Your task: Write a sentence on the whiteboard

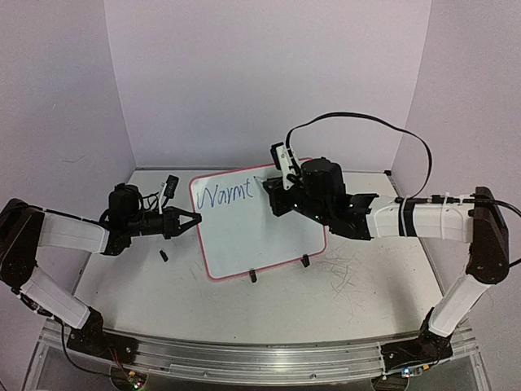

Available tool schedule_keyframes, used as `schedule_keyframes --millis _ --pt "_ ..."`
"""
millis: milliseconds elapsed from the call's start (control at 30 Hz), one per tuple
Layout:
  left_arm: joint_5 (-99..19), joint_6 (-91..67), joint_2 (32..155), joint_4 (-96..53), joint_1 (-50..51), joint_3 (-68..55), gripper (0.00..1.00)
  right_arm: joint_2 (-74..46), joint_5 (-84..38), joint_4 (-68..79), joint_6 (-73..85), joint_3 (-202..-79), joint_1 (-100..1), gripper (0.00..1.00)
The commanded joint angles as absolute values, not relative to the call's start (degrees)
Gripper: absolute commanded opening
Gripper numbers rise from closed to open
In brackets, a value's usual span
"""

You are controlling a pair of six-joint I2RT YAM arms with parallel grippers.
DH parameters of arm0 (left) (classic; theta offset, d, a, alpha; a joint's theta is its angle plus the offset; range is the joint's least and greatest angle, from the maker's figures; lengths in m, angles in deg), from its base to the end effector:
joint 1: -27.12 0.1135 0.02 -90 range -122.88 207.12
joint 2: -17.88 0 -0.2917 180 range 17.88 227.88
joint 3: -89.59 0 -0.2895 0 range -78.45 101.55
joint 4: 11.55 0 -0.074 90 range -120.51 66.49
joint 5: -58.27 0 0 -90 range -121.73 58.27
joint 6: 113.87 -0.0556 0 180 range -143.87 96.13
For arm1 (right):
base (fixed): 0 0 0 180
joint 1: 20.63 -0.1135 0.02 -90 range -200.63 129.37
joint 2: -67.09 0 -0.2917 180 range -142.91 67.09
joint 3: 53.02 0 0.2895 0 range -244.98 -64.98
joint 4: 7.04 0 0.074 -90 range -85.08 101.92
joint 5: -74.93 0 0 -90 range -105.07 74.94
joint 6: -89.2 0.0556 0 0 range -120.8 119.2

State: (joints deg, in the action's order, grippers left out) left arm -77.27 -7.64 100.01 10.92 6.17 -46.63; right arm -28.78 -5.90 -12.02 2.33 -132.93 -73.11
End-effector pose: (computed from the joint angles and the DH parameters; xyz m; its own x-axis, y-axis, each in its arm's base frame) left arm 0.2807 -0.1499 0.1919 -0.4945 -0.0203 -0.8689 0.7846 0.4197 -0.4563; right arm 0.2840 0.3552 0.2995 -0.1534 -0.1112 -0.9819 -0.6804 0.7325 0.0233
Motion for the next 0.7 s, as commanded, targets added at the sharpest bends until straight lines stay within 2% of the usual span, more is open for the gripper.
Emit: schedule_keyframes --millis 0,667 --pt "-75.4 -11.2 99.7 10.7 6.4 -44.4 0.00 -30.2 -3.6 -12.3 2.2 -136.2 -73.3 0.00" --pt "-75.4 -11.3 99.5 10.6 6.4 -44.5 0.00 -28.8 -4.5 -10.1 3.3 -133.4 -73.3 0.00"
